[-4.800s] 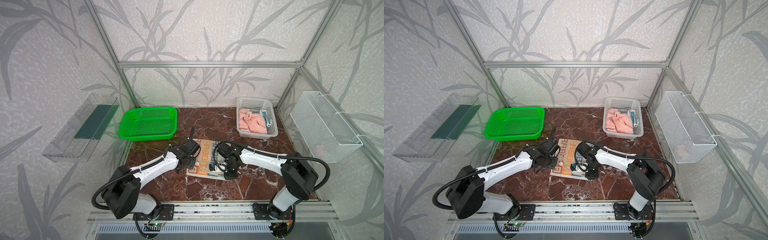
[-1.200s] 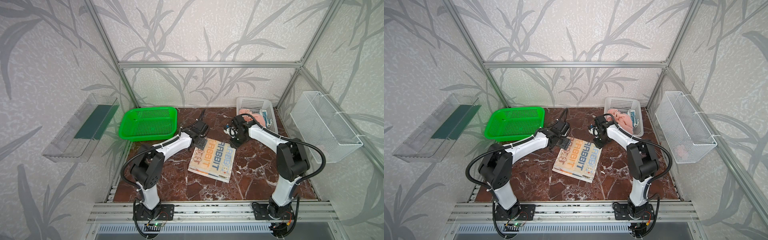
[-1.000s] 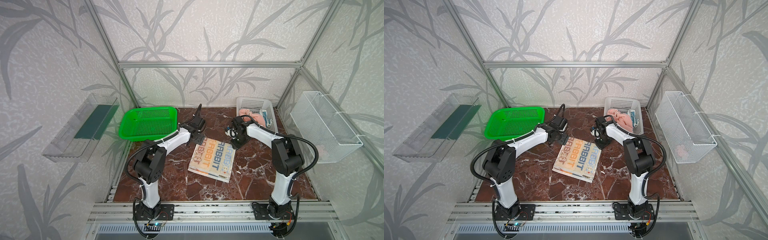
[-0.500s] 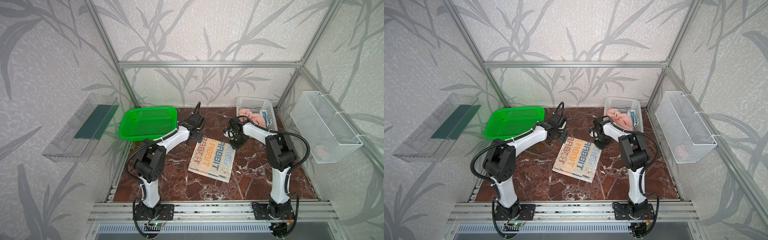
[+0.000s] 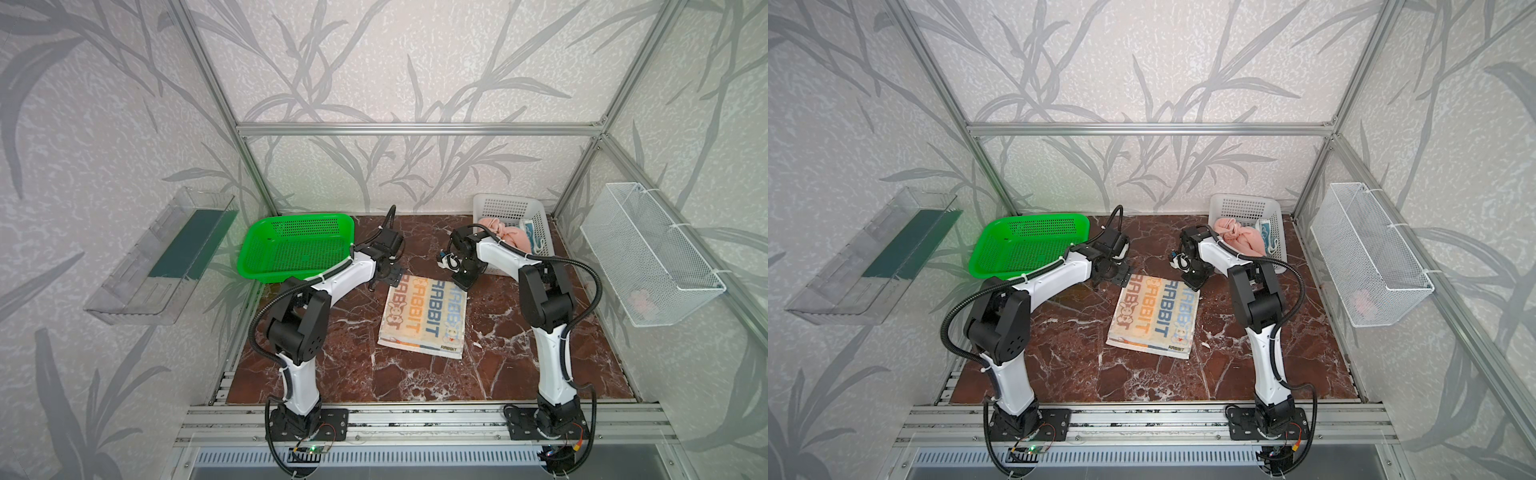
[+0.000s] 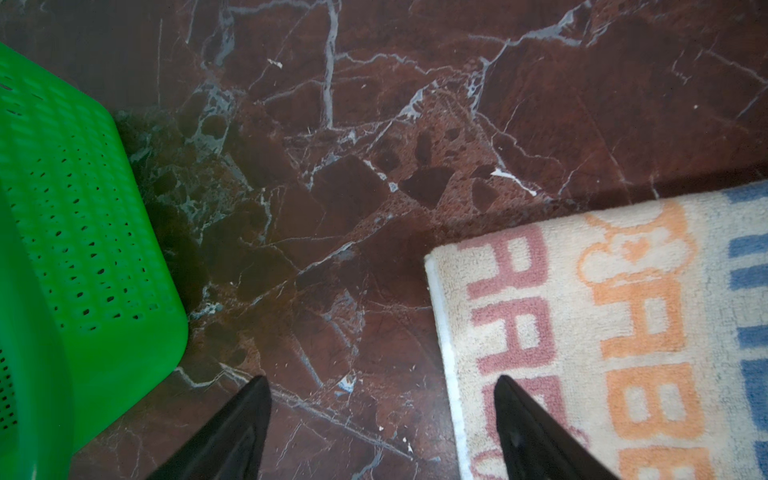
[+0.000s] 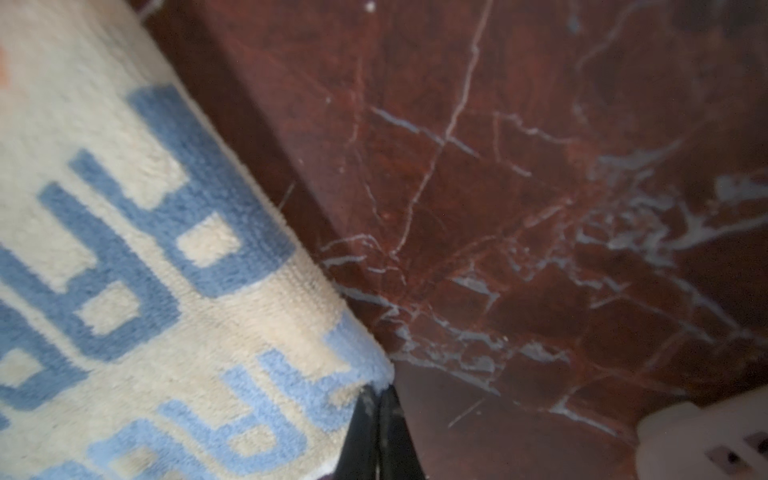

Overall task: Fold and stack the towels
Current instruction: 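Lift both grippers off the folded towel and move them toward its far corners, then grasp the far corners of the folded cream towel with both grippers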

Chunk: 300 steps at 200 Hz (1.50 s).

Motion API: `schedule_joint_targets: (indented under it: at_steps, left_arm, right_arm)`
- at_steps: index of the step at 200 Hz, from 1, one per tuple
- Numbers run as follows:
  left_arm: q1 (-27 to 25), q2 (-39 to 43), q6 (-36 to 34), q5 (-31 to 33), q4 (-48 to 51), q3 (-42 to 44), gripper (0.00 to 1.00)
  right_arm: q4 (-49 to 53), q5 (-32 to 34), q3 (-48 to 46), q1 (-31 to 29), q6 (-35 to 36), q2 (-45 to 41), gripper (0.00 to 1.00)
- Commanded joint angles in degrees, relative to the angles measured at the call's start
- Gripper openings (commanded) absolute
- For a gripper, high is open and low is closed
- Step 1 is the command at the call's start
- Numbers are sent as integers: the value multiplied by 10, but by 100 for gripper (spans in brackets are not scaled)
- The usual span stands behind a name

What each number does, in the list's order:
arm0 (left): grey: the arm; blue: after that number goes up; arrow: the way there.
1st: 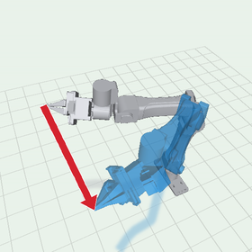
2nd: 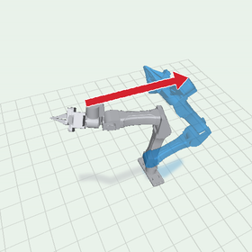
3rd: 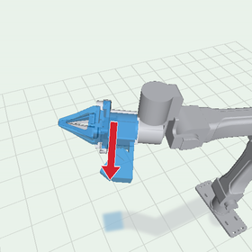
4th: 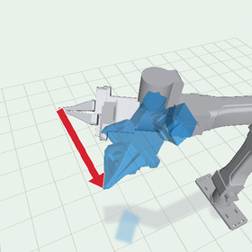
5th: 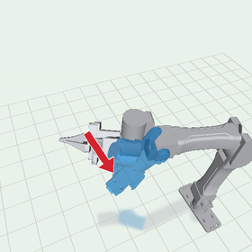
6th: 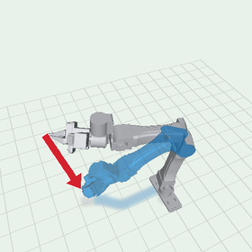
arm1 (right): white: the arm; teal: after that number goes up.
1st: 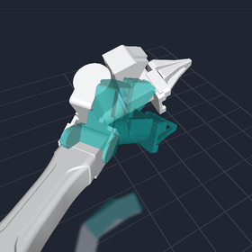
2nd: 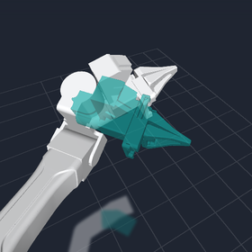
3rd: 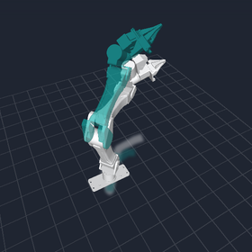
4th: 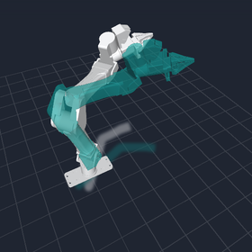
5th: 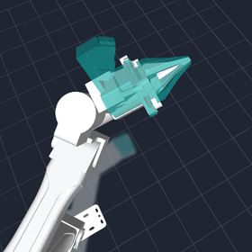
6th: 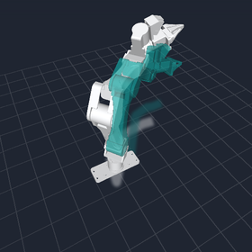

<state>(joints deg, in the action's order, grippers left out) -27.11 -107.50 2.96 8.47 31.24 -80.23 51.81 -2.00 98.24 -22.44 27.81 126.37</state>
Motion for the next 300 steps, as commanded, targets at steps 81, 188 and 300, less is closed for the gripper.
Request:
schedule_joint_targets:
  at_steps: [81, 188, 300]
  left_arm:
    - [20, -45, -24, -28, 57, -51, 79]
    - [26, -126, 15, 37, 102, -110, 70]
    - [35, -172, 25, -13, 106, -136, 57]
  right_arm:
    - [-139, -11, -5, -33, 175, -7, 0]
    - [-200, 44, -69, -31, 229, -25, 0]
    - [-214, 62, -108, -28, 233, -56, 0]
